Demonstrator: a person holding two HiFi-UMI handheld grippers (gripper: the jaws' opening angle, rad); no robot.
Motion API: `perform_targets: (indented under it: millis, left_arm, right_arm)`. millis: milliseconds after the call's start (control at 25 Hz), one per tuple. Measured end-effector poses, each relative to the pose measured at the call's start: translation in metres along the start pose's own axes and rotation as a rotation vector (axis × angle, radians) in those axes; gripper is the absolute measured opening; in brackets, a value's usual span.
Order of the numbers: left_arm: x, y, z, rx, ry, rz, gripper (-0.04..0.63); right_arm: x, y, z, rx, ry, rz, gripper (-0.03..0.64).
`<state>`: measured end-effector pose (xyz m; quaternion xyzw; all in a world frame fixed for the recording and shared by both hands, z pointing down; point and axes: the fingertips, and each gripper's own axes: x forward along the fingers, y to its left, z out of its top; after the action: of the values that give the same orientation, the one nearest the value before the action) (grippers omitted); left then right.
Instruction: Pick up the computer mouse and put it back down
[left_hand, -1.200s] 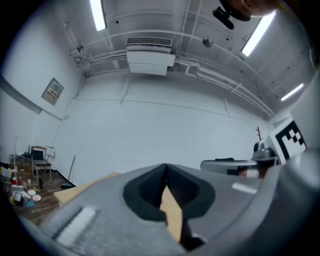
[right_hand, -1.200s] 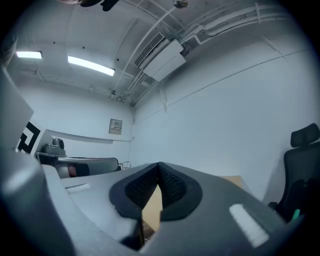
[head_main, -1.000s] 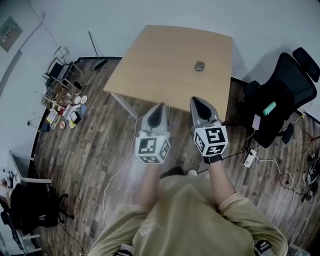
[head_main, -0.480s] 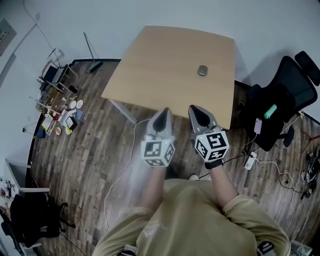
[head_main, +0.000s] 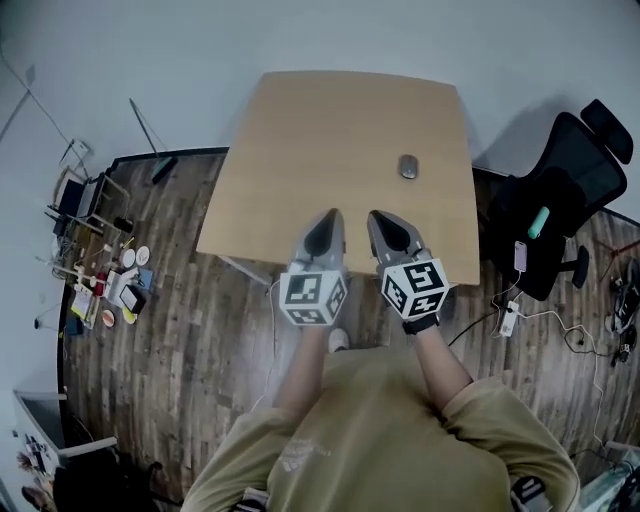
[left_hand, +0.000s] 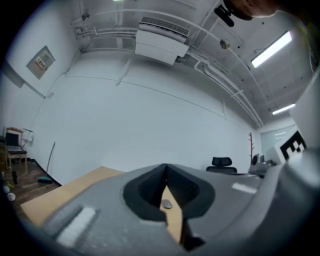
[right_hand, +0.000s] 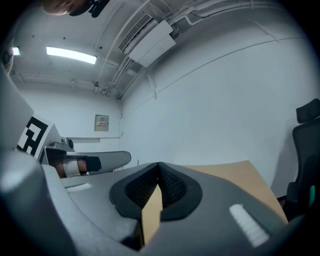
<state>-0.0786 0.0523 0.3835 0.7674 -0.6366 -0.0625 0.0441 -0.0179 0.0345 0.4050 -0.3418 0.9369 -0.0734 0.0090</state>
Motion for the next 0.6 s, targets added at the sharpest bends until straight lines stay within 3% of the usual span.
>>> perform_targets:
  millis: [240,600]
  left_arm:
    - [0.053,0.037,-0.028,-0.029,0.075,-0.119,0.000]
    - [0.166,0.043,-0.082,-0.027,0.169,-0.195,0.000]
  right_arm:
    - [0.037,-0.039,-0.021,0.017,0.046,-0.156,0.003]
    - [0.078,-0.183,-0.075,0.144,0.196,-0.361,0.003]
